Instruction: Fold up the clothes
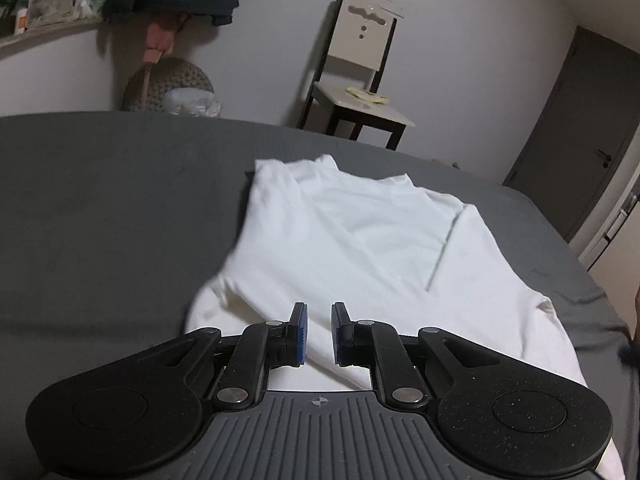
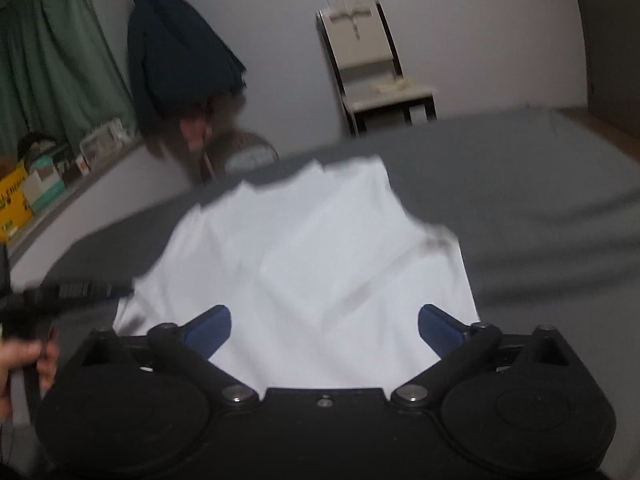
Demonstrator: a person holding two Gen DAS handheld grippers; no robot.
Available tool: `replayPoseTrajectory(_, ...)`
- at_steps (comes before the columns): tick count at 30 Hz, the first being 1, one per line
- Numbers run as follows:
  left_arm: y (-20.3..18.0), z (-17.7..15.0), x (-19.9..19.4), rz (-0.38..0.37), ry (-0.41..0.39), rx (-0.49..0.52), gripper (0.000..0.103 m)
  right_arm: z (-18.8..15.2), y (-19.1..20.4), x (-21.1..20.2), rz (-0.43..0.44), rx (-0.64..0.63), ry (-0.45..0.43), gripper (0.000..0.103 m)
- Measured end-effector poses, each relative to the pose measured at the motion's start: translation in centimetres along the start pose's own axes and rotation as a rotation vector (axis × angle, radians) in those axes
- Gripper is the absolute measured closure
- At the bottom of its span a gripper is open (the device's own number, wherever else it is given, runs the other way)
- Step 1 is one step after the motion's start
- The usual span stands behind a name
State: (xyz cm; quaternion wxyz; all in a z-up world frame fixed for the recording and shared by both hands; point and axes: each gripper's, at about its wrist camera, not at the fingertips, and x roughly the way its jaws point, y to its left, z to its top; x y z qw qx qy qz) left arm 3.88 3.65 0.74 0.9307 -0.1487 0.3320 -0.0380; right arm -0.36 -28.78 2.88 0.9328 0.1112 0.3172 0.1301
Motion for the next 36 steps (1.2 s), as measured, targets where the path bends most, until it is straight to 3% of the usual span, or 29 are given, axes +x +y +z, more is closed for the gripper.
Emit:
replayPoseTrajectory(4, 3.0, 1.6, 0.0, -0.068, -0.003, -0.057, 0.091, 3.7, -0.8, 4.2, -0.001, 0.026, 0.049, 0.000)
replayPoseTrajectory(7, 5.4, 2.5, -0.5, -0.086, -0.013, -0.118, 0.091, 5.3, -0.1, 6.3, 0.031, -0.054, 0.058, 0.000)
replayPoseTrajectory(10, 5.7, 3.8, -0.5, -0.038, -0.028, -0.020, 0.091, 6.3, 1.0, 8.5, 0.078, -0.210, 0.097, 0.000)
replayPoseTrajectory(12, 4.8, 4.9, -0.1, -0.032, -0.018, 0.111, 0.091, 7.0, 1.2, 10.0, 0.088, -0.270, 0.139, 0.000)
replayPoseTrajectory(14, 3.7, 6.6, 1.0, -0.059, 0.043, 0.166, 0.091, 8.3, 1.2, 11.8, 0.095, -0.308, 0.181, 0.000)
replayPoseTrajectory(20, 3.4, 12.4, 7.2, -0.181, 0.124, 0.173, 0.091, 13.2, 1.1, 16.4, 0.116, -0.534, 0.227, 0.000)
replayPoseTrajectory(21, 3.4, 13.4, 8.2, -0.202, 0.138, 0.174, 0.091, 14.2, 0.9, 17.5, 0.104, -0.535, 0.255, 0.004)
replayPoseTrajectory(24, 4.0, 14.8, 12.0, -0.134, 0.194, 0.190, 0.091, 16.1, 0.1, 20.3, 0.097, -0.506, 0.285, 0.016)
replayPoseTrajectory(28, 4.7, 16.4, 16.1, -0.093, 0.217, 0.156, 0.091, 17.2, 0.1, 23.3, 0.129, -0.551, 0.310, 0.019)
replayPoseTrajectory(31, 5.3, 17.1, 18.2, -0.128, 0.239, 0.134, 0.091, 17.7, 0.2, 26.1, 0.123, -0.575, 0.337, 0.028)
replayPoseTrajectory(33, 5.1, 17.4, 19.0, -0.175, 0.240, 0.167, 0.091, 18.2, 0.4, 27.6, 0.126, -0.583, 0.339, 0.039)
replayPoseTrajectory(36, 4.7, 18.0, 19.9, -0.175, 0.265, 0.226, 0.091, 18.5, 0.9, 29.6, 0.124, -0.628, 0.357, 0.040)
